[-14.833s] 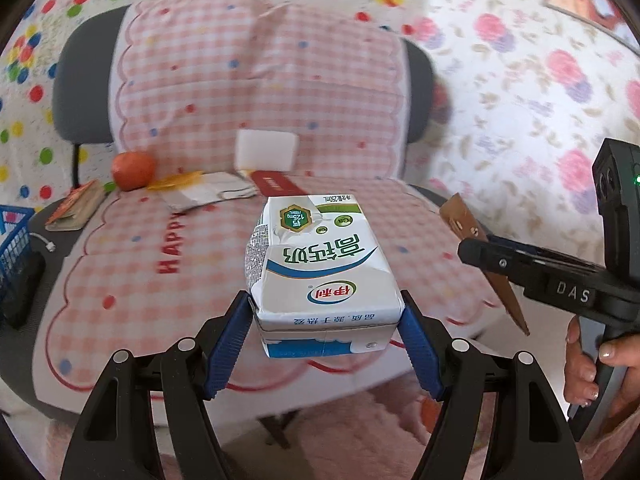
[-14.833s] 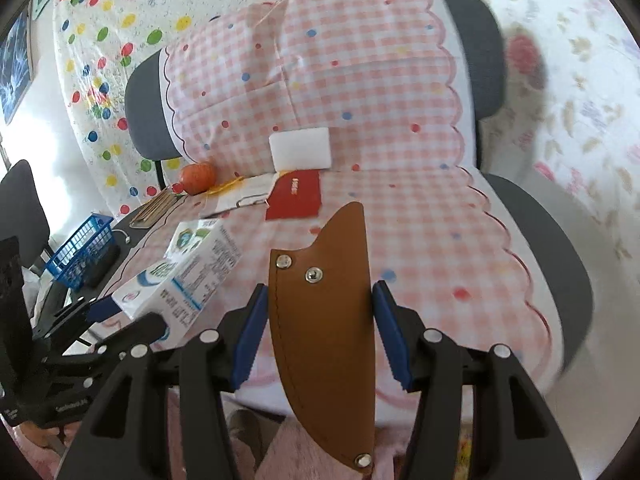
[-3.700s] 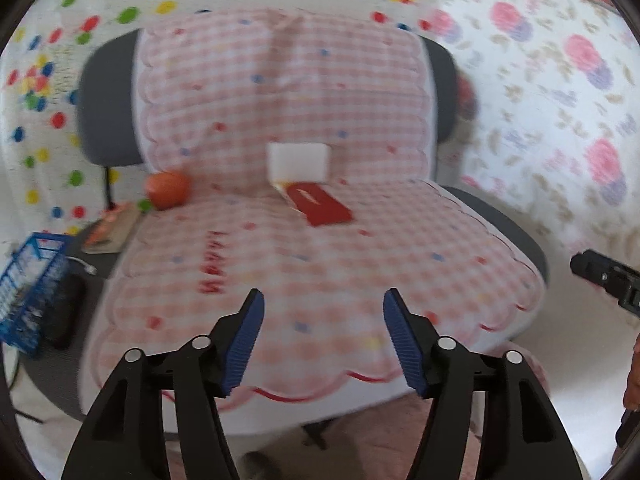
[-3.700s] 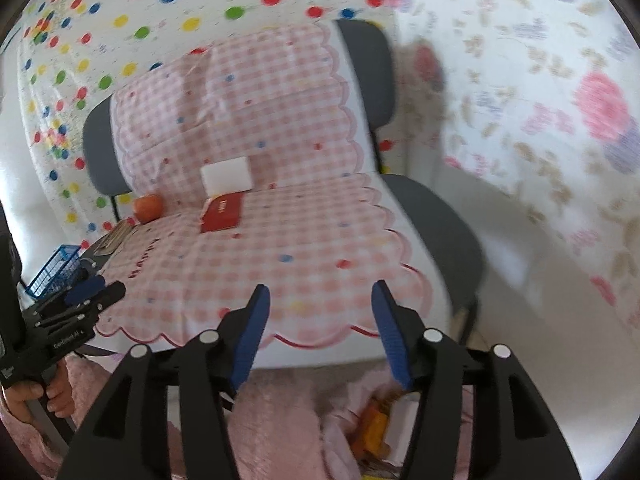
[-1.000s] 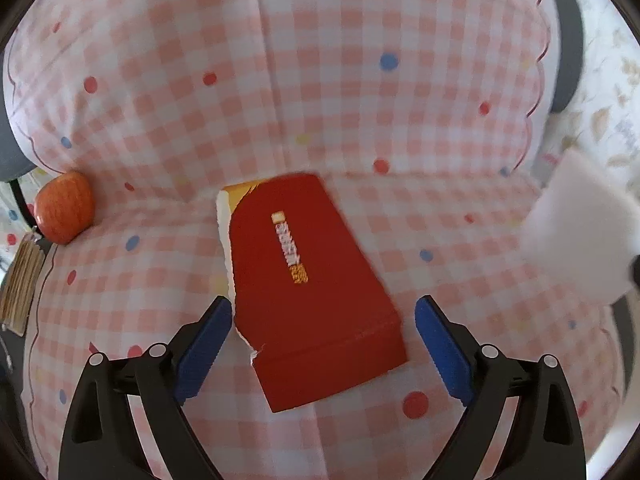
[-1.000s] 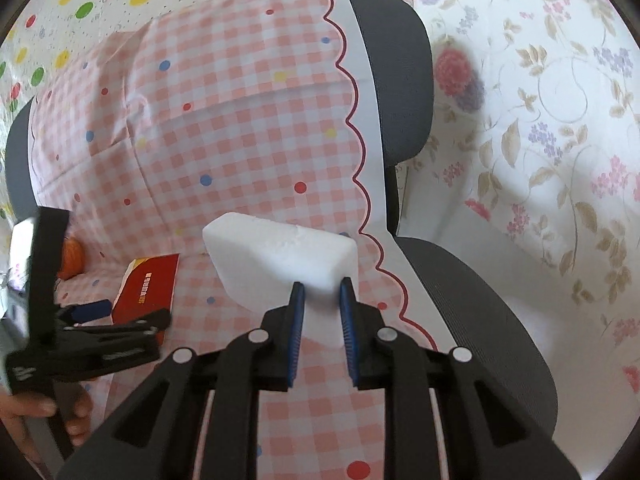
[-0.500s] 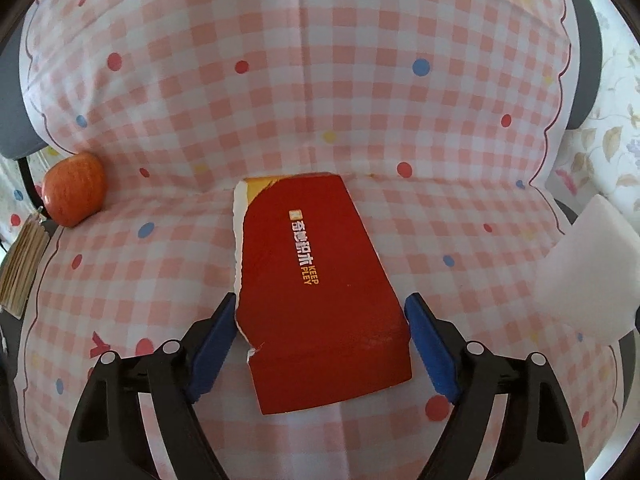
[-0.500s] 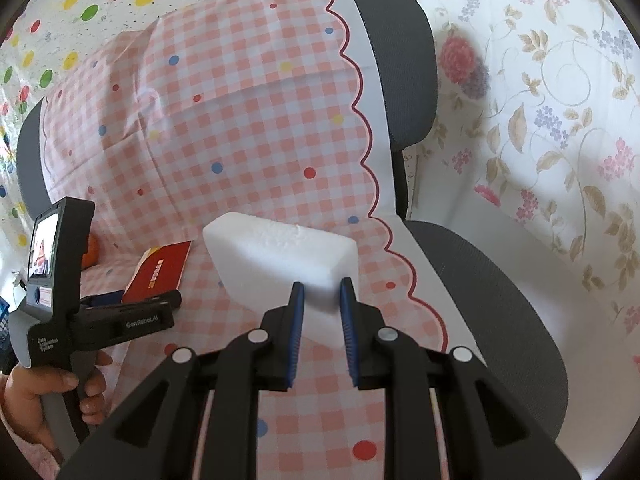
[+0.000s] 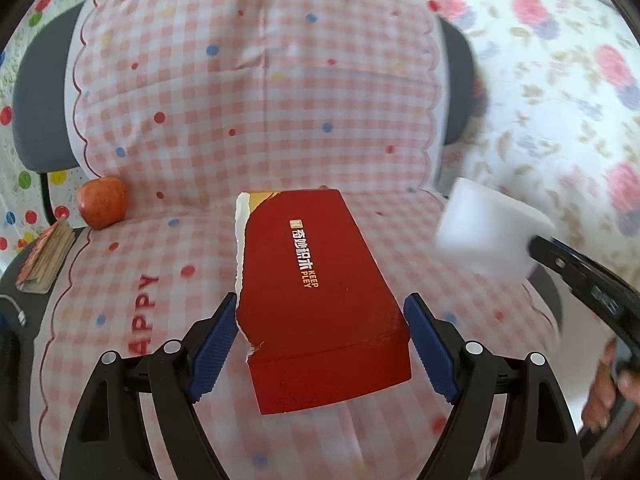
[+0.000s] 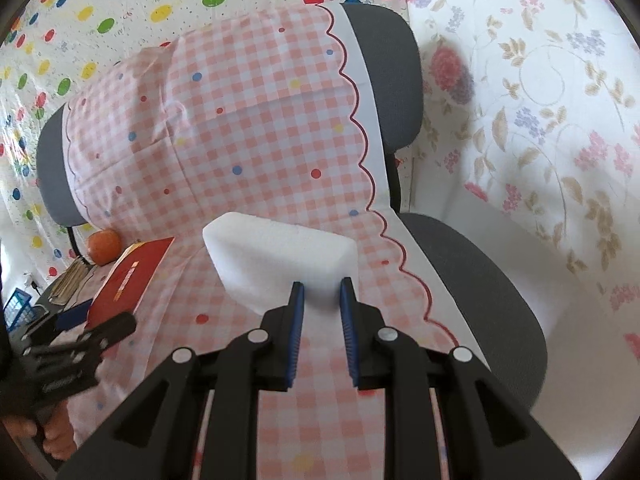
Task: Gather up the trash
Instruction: 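Carry the red box and white foam block in both grippers over the wastebasket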
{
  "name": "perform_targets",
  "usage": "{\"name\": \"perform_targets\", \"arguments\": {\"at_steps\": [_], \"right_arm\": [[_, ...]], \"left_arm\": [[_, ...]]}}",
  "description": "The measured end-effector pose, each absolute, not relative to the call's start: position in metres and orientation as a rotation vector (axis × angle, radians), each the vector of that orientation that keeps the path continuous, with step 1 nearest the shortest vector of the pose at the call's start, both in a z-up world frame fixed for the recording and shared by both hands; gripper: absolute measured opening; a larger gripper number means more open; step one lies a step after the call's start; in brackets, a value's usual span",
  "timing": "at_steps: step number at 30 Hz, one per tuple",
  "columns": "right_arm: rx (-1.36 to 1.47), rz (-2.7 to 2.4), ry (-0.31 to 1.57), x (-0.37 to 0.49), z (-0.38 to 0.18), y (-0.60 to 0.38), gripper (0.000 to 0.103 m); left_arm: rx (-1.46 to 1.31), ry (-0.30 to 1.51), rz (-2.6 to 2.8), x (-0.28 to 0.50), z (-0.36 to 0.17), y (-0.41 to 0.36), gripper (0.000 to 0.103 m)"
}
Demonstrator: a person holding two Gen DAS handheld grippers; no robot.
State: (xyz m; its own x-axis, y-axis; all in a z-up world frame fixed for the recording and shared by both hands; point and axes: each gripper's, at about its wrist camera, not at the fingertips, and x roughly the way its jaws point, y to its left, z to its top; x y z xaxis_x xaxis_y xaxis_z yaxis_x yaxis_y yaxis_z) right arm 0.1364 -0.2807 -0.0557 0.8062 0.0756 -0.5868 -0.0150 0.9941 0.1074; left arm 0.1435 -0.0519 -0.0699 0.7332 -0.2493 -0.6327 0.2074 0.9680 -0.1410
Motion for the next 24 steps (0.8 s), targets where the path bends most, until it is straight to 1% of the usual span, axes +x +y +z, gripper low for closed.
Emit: {"name": "perform_targets", "arguments": {"at_steps": [5,13,24], "right_arm": [[0.088,0.038,0.645,0.102,-0.057,-0.283,0.018],[0.067,-0.015,0.677,0.041,-0.068,-0.296,0.018],[0.123,-0.156,0.670,-0.039,-0.076,-0.350,0.019]], "left_arm": [[-0.040,0.677,-0.293,0.096,-0.065,-0.053,0.082],[-0.047,0.678,-0.365,0.049,-0.072,-0.068,0.082],[0.015,0.657,-0.560,-0.003,-0.080,-0.127,0.082]]}}
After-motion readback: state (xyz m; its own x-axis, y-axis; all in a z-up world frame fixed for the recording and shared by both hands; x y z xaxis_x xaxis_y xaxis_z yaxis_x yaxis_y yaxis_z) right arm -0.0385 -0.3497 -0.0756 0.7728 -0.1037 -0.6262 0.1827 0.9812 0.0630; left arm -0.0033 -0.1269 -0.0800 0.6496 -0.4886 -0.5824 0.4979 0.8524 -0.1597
